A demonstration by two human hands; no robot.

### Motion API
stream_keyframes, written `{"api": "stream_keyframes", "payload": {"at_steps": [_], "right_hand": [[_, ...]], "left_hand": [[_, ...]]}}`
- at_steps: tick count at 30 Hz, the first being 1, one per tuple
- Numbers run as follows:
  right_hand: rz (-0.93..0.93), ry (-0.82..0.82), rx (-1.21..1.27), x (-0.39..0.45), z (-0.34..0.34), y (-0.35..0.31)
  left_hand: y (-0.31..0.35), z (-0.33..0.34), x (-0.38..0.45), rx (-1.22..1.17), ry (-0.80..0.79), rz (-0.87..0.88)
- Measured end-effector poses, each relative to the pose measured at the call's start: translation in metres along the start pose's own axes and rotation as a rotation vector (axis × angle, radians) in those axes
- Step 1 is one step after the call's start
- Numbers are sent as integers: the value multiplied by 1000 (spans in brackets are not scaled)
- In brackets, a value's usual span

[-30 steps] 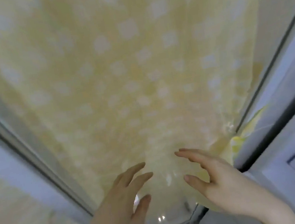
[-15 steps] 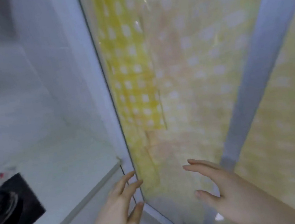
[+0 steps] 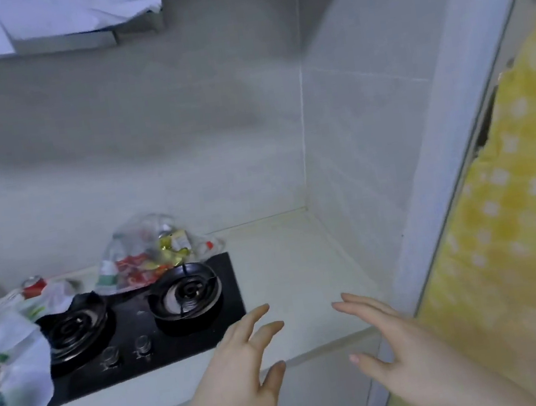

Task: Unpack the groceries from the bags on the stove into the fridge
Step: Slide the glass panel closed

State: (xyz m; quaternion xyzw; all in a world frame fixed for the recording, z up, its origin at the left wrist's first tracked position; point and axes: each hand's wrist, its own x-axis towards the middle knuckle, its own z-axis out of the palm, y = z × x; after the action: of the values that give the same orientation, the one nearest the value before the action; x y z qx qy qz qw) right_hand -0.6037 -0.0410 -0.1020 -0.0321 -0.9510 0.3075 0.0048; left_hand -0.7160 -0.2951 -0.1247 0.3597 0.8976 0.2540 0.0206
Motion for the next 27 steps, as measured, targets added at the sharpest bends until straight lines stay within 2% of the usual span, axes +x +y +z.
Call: {"api": "stream_keyframes", "payload": {"at_steps": [8,14,21,27], "right_hand": [[-239,-218,-22,127,27,-5],[-424,-367,-6,214,48,-18],[-603,-563,-23,271,97,-82],[-732,-655,-10,288,141,-152]], "left_hand": [[-80,-13,-12,22,170,-326],[-102,-25,-28,28,295,-580],[-104,-34,-84,121,431,-863],[-133,-45,-144,126,526,-1049]]}}
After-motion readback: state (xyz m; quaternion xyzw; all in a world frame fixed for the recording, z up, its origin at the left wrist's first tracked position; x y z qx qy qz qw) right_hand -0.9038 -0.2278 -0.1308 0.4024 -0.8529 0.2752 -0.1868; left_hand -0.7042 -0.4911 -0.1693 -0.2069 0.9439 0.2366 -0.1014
